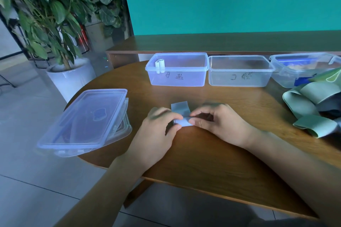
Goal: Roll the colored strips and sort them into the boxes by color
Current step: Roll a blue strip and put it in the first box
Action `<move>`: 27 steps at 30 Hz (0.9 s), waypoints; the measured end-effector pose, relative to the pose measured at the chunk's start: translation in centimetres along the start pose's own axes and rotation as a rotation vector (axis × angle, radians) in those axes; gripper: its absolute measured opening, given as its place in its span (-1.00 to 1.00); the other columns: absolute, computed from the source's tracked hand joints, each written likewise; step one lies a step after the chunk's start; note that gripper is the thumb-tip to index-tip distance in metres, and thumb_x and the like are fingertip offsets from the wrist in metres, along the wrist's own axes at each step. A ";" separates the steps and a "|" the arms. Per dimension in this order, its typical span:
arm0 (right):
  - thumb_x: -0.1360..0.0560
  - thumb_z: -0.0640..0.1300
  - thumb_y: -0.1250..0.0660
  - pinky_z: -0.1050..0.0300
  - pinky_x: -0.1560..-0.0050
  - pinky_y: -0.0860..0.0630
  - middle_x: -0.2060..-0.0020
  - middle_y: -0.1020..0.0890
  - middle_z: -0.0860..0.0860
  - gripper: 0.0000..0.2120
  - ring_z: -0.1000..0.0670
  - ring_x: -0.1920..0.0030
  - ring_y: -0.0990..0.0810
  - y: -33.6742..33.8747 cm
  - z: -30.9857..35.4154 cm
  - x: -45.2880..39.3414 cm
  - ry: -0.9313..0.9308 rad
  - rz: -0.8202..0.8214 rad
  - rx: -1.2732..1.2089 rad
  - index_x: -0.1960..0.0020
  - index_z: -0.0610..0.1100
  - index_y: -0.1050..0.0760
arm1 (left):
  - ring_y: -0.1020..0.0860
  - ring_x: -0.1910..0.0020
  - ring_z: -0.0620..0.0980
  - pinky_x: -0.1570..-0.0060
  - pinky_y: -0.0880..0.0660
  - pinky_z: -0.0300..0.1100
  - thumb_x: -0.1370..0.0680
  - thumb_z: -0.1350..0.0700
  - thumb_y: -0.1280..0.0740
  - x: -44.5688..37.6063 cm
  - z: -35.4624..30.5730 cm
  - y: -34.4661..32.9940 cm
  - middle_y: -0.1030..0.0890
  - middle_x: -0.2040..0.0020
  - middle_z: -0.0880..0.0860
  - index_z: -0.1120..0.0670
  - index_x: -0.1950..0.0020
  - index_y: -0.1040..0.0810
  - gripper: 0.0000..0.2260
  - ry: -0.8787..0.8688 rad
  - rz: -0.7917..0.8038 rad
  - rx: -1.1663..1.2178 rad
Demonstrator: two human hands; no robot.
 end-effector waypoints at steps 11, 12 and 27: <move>-0.57 -0.03 -0.42 0.18 -0.05 -0.52 0.01 -0.59 0.13 -0.87 0.08 0.01 -0.59 -0.6 0.0 -0.4 0.075 -0.061 0.034 -0.09 -0.02 -0.65 | -0.39 -0.04 -0.24 0.02 -0.25 -0.40 -0.61 -0.03 -0.33 -1.1 0.3 -0.5 -0.54 -0.10 -0.20 -0.11 -0.19 -0.59 -0.83 0.085 0.043 -0.014; -0.57 -0.02 -0.42 0.18 -0.06 -0.52 -0.01 -0.59 0.14 -0.86 0.09 -0.01 -0.58 -0.5 -0.1 -0.5 0.068 -0.046 0.029 -0.10 -0.01 -0.64 | -0.38 -0.05 -0.25 -0.01 -0.26 -0.36 -0.62 -0.04 -0.31 -1.1 0.3 -0.6 -0.54 -0.12 -0.19 -0.12 -0.21 -0.58 -0.81 0.093 0.042 -0.018; -0.58 -0.04 -0.40 0.31 -0.08 -0.45 -0.07 -0.57 0.18 -0.73 0.20 0.00 -0.50 -0.4 -0.2 -1.4 0.047 0.040 0.161 -0.26 -0.05 -0.60 | -0.40 -0.22 -0.17 -0.07 -0.23 -0.42 -0.62 -0.01 -0.32 -1.8 0.3 -0.8 -0.52 -0.23 -0.12 -0.08 -0.29 -0.55 -0.76 0.053 0.058 -0.051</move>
Point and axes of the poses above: each hand's wrist, its own x-axis away from the middle knuckle, its own y-axis out of the back of the hand, z = x × y, the point moved 3 cm from there along -x, towards the middle knuckle
